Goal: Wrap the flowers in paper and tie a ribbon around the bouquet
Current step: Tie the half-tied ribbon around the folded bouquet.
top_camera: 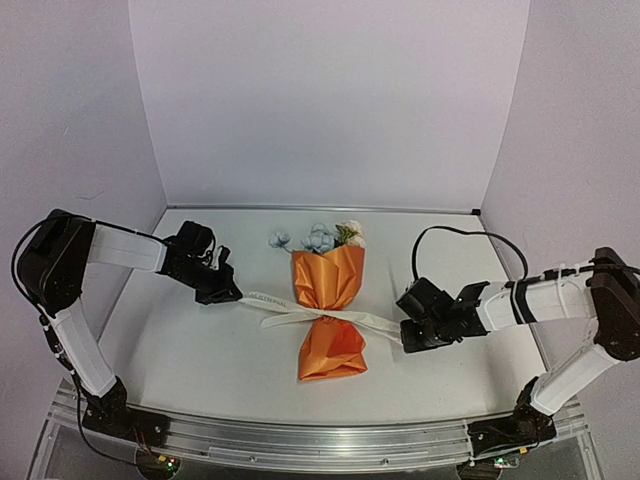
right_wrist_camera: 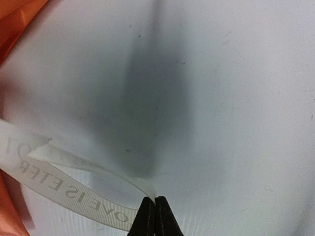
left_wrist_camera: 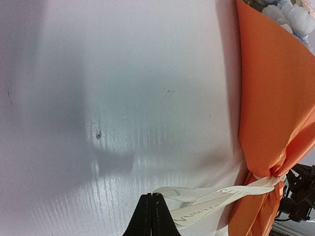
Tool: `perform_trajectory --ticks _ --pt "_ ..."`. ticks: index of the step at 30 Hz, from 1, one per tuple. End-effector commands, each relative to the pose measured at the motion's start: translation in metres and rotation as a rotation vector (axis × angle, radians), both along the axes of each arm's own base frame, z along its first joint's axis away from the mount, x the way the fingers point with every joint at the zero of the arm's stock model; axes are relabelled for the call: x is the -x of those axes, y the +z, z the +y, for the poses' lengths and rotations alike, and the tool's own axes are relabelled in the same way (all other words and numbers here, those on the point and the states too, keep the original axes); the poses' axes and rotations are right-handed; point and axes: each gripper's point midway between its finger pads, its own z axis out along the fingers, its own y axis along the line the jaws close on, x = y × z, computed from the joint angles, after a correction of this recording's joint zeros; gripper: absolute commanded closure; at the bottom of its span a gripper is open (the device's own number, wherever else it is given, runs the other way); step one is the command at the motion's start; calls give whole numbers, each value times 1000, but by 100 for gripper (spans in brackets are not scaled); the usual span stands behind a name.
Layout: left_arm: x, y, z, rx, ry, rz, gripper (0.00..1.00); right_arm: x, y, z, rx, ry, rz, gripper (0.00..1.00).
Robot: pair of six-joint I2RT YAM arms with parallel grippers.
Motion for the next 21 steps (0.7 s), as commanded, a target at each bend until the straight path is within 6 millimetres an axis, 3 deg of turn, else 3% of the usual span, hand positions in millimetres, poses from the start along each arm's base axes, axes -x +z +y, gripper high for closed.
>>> perform_trajectory --ticks 1,6,13,17,21 --pt "0 12 6 13 27 -39 100 16 -1 11 5 13 -5 100" --pt "7 12 14 -17 32 -41 100 24 4 35 -28 60 -5 100" --pt "3 23 6 16 2 -68 100 22 16 25 35 88 -39 99" --pt "3 30 2 19 -12 -90 98 21 25 22 51 113 -59 86" --pt "5 28 0 11 -17 -90 95 20 34 19 62 139 -87 63"
